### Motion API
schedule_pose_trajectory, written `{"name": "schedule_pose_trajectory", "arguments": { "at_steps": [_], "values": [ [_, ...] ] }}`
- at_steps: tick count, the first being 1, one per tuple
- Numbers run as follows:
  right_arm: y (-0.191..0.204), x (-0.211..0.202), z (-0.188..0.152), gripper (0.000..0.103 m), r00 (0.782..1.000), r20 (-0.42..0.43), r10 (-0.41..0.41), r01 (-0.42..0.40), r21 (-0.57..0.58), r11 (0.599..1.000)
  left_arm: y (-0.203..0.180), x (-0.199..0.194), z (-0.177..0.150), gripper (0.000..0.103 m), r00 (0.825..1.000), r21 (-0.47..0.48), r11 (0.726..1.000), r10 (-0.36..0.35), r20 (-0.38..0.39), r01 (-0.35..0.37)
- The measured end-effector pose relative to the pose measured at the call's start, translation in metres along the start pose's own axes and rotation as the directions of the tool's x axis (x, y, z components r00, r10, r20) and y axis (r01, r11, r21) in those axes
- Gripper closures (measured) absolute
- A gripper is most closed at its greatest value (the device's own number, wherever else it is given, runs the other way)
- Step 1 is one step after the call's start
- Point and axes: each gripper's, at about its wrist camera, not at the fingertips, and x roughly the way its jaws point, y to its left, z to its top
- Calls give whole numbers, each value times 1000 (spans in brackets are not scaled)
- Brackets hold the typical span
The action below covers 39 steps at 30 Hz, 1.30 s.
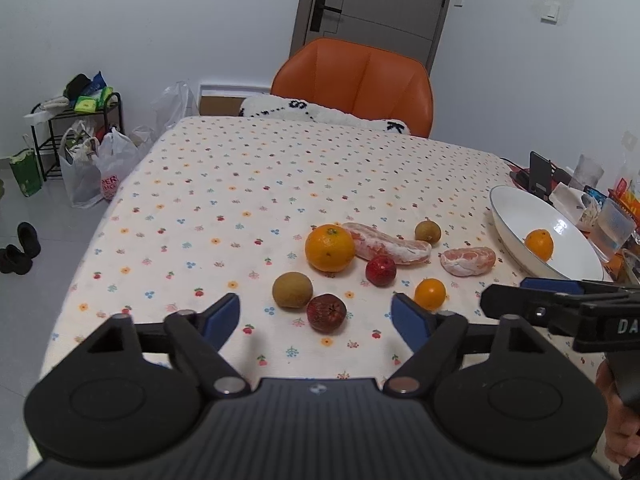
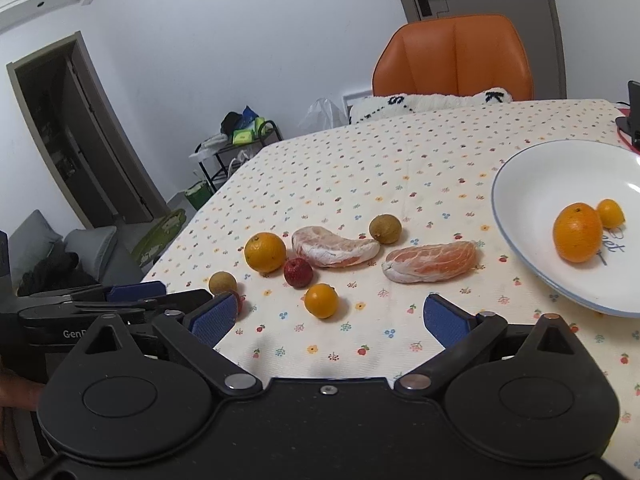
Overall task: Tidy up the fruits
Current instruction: 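Move both grippers back toward the remaining fruits, then grasp the dark plum with the left gripper while the right gripper grasps a tangerine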
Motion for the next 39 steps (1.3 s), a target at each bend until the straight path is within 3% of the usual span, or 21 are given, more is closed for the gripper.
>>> {"name": "schedule_pose_trajectory", "arguments": {
  "at_steps": [10, 12, 14, 15, 21, 32, 35, 39],
  "values": [
    [-4, 11, 1, 16, 1000, -29, -7, 7, 1, 1000, -2, 20, -4, 53, 999, -22, 999, -24, -34, 24],
    [-4, 12, 1, 16, 999, -31, -7, 7, 1, 1000, -3, 23, -5, 62, 999, -23, 1000, -22, -40, 21],
    [-3, 13, 2, 17, 1000, -29, -6, 6, -2, 1000, -2, 25, -6, 78, 999, -25, 999, -23, -49, 22],
    [-3, 14, 2, 17, 1000, -27, -7, 7, -2, 1000, -2, 25, -6, 80, 998, -26, 999, -24, -51, 23],
    [-8, 20, 5, 17, 1000, -24, -18, 19, 11, 1000, 3, 21, -4, 80, 999, -28, 999, -25, -34, 24],
    [3, 35, 13, 28, 1000, -23, 14, -15, -9, 1000, 13, 12, 4, 80, 1000, -41, 999, -28, -7, 28],
    [4, 41, 11, 36, 999, -39, 22, -22, -10, 1000, 16, 11, 5, 80, 1000, -47, 999, -26, -5, 26],
    [2, 49, 6, 65, 997, -71, 30, -30, 0, 1000, 17, 12, 5, 80, 1000, -51, 998, -28, -7, 27]
  ]
}}
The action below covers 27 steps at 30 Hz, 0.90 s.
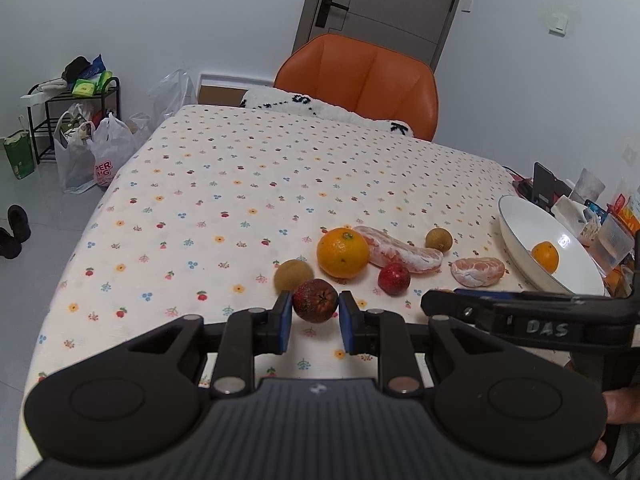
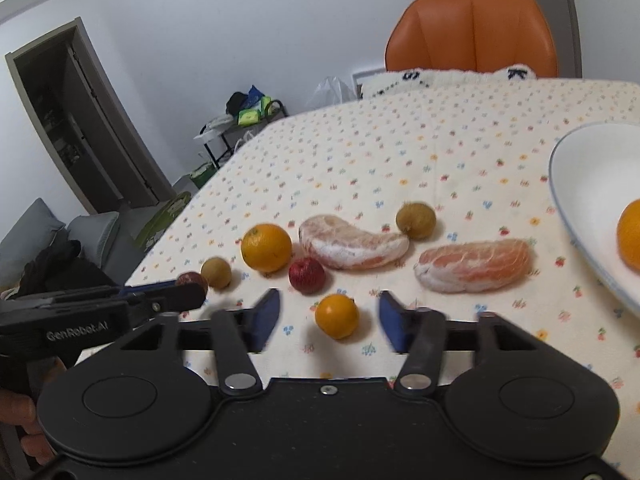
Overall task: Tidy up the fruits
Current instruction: 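Grasp the dark plum with the left gripper while the right gripper grasps a tangerine, then carry the plum and tangerine over the white plate with both grippers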
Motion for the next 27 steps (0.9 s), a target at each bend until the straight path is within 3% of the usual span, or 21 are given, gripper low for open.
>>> {"name": "schedule_pose_trajectory", "arguments": {
  "at_steps": [3, 10, 27],
  "values": [
    [0, -2, -1, 79, 1000, -3, -5, 5, -12, 1000, -1, 0, 0, 80, 1000, 2, 1000, -1, 3, 1],
    [-6, -24, -4, 80, 1000, 29, -8, 9, -11, 1000, -13, 1, 2, 80, 1000, 18, 1000, -19, 10, 18],
    [-48, -86, -6, 80, 986, 136, -101, 93, 69, 993, -80, 8, 10, 80, 995, 114, 989, -101, 17, 99]
  ]
}}
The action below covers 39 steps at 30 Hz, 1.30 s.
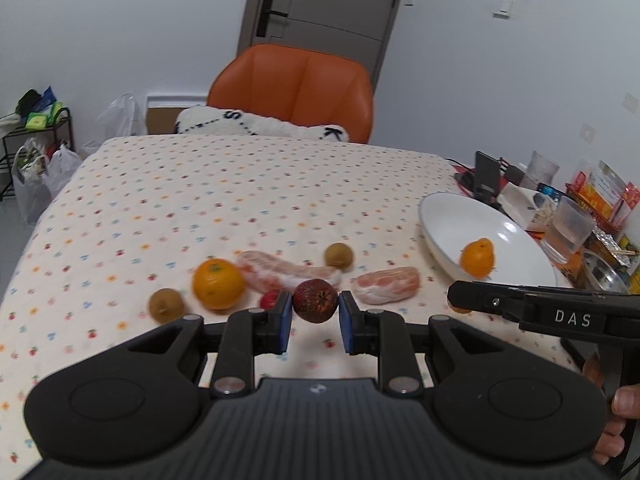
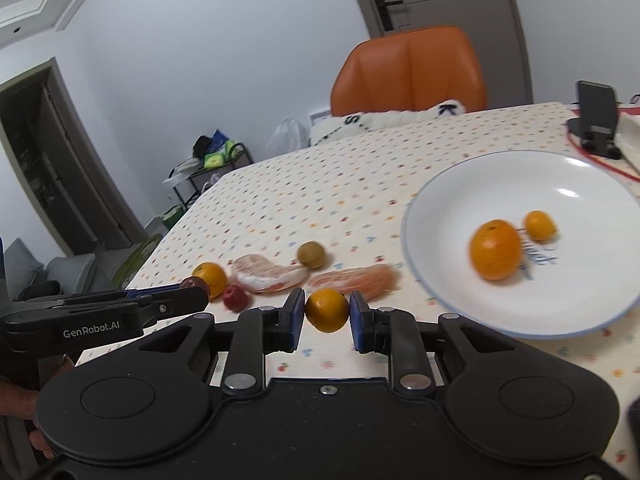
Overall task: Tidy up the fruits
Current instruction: 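Carry the plum and tangerine over the white plate with both grippers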
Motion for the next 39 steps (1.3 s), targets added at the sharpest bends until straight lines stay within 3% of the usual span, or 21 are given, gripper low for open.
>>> {"name": "schedule_pose_trajectory", "arguments": {
  "at_steps": [27, 39],
  "values": [
    [-80, -76, 8, 80, 979, 116, -169, 159, 88, 983, -96, 40, 20, 80, 989, 110, 983, -147, -14, 147],
    [-105, -76, 9, 80, 976, 114, -183, 170, 119, 978, -126, 66, 25, 80, 982, 152, 971, -180, -52, 186]
  ]
}}
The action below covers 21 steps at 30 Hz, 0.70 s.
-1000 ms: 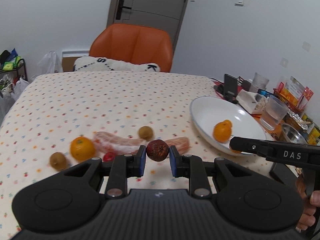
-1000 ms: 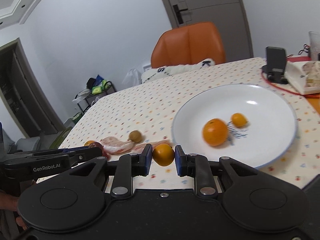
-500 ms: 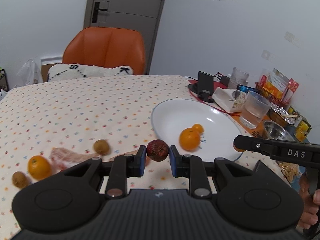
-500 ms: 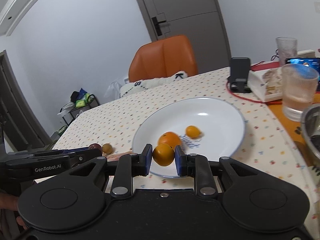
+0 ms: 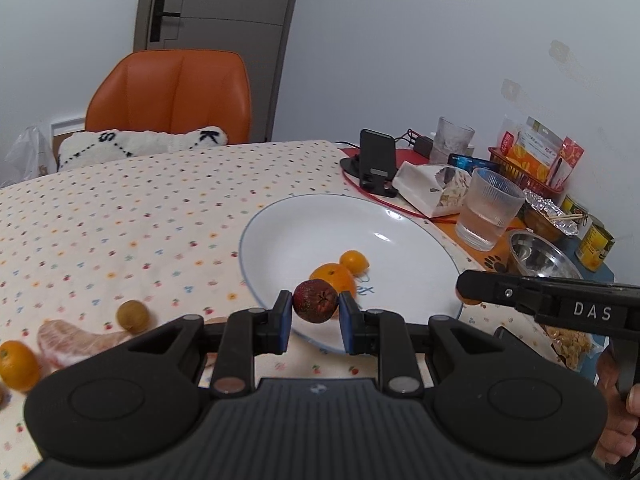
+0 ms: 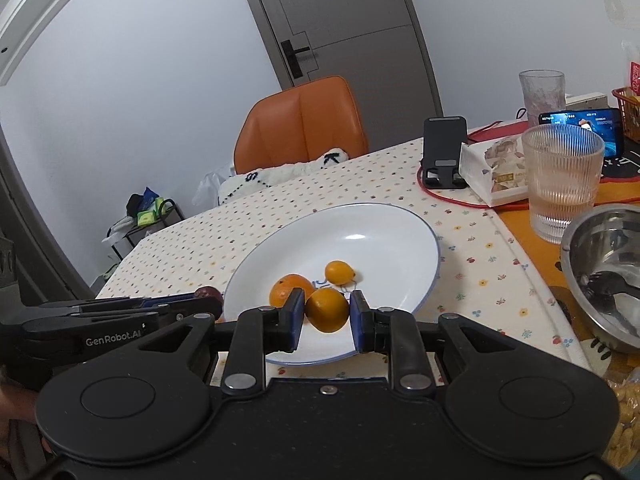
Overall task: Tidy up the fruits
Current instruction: 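Carry the plum and tangerine over the white plate with both grippers, then open both grippers to drop the plum and tangerine onto the plate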
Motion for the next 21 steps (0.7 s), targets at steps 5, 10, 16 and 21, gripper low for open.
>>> {"name": "schedule_pose_trajectory", "arguments": {
  "at_steps": [5, 10, 16, 21],
  "values": [
    [-7, 1, 7, 80, 1000, 6, -7, 7, 3, 1000, -5, 12, 4, 80, 1000, -5, 1000, -8, -16, 8],
    [-8, 5, 9, 80, 1000, 6, -7, 7, 2, 1000, -4, 16, 5, 76, 1000, -19, 1000, -1, -25, 0],
    [-7, 11, 10, 80, 1000, 6, 4, -4, 17, 1000, 8, 5, 7, 63, 999, -15, 999, 46, -27, -46],
    [-4, 10, 12, 80, 1000, 15, 7, -7, 23, 1000, 22, -10, 7, 44, 996, -30, 995, 93, -11, -93]
  ]
}}
